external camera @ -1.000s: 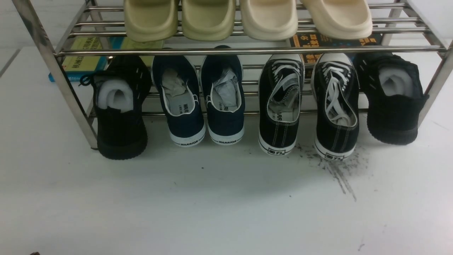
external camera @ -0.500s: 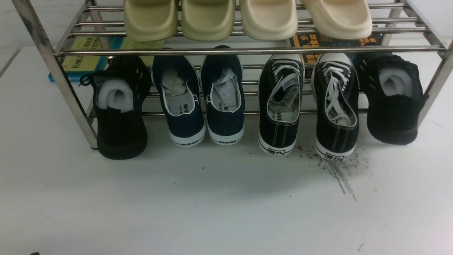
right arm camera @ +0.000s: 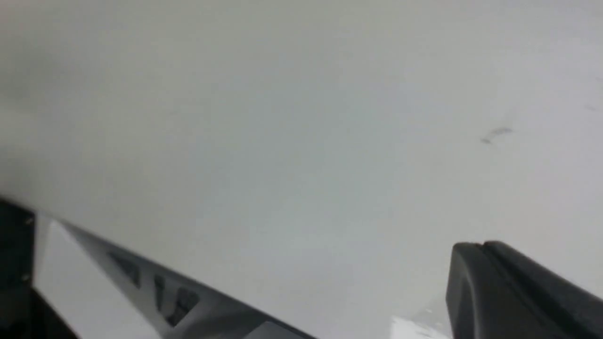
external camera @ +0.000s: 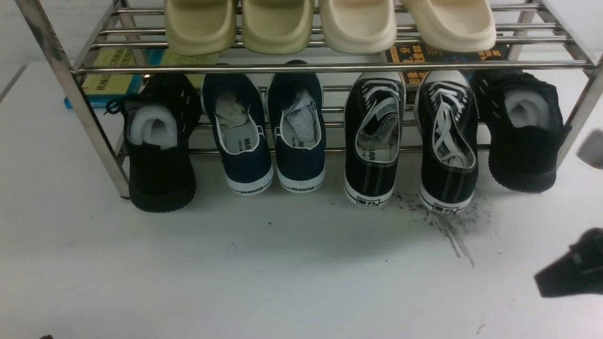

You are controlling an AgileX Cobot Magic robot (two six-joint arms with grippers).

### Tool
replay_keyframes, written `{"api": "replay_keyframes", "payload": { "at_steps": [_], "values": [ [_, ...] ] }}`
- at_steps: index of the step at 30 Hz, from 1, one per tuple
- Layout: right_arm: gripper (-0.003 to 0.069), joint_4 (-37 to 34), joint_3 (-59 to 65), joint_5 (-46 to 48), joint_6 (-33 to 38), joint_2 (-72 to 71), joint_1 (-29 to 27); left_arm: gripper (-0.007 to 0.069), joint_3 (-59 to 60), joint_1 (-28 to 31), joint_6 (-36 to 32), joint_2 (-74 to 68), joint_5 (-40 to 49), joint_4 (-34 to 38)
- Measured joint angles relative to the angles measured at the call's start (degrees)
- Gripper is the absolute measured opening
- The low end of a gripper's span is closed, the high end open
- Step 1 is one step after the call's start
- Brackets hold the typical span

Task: Take the shoes off the shelf with your hand on the white table.
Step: 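Reach toward the shoe rack and grasp a shoe on it with the right gripper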

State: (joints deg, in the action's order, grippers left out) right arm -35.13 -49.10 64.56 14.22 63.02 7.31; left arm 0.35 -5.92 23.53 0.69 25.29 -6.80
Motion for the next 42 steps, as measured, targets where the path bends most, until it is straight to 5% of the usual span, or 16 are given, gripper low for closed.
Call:
{"api": "replay_keyframes", "payload": {
  "at_steps": [6,11,15,26,42],
  "values": [
    [0.0018,8.3,-11.6,-5.2,-9.5,8.2,16.1,0.0242,0.0,0.0,0.0,0.0,0.0,0.0],
    [0.0085,27.8,-25.2,-5.8,-28.0,19.2,28.8,0.0242,0.0,0.0,0.0,0.0,0.0,0.0],
    [0.0159,38.0,-33.9,-7.0,-38.2,26.9,33.5,0.0242,0.0,0.0,0.0,0.0,0.0,0.0],
    [0.0386,53.1,-42.9,-12.2,-53.2,40.7,34.3,0.0242,0.0,0.0,0.0,0.0,0.0,0.0],
    [0.0354,62.6,-43.2,-16.8,-62.0,49.2,34.3,0.0242,0.0,0.0,0.0,0.0,0.0,0.0]
  ]
}}
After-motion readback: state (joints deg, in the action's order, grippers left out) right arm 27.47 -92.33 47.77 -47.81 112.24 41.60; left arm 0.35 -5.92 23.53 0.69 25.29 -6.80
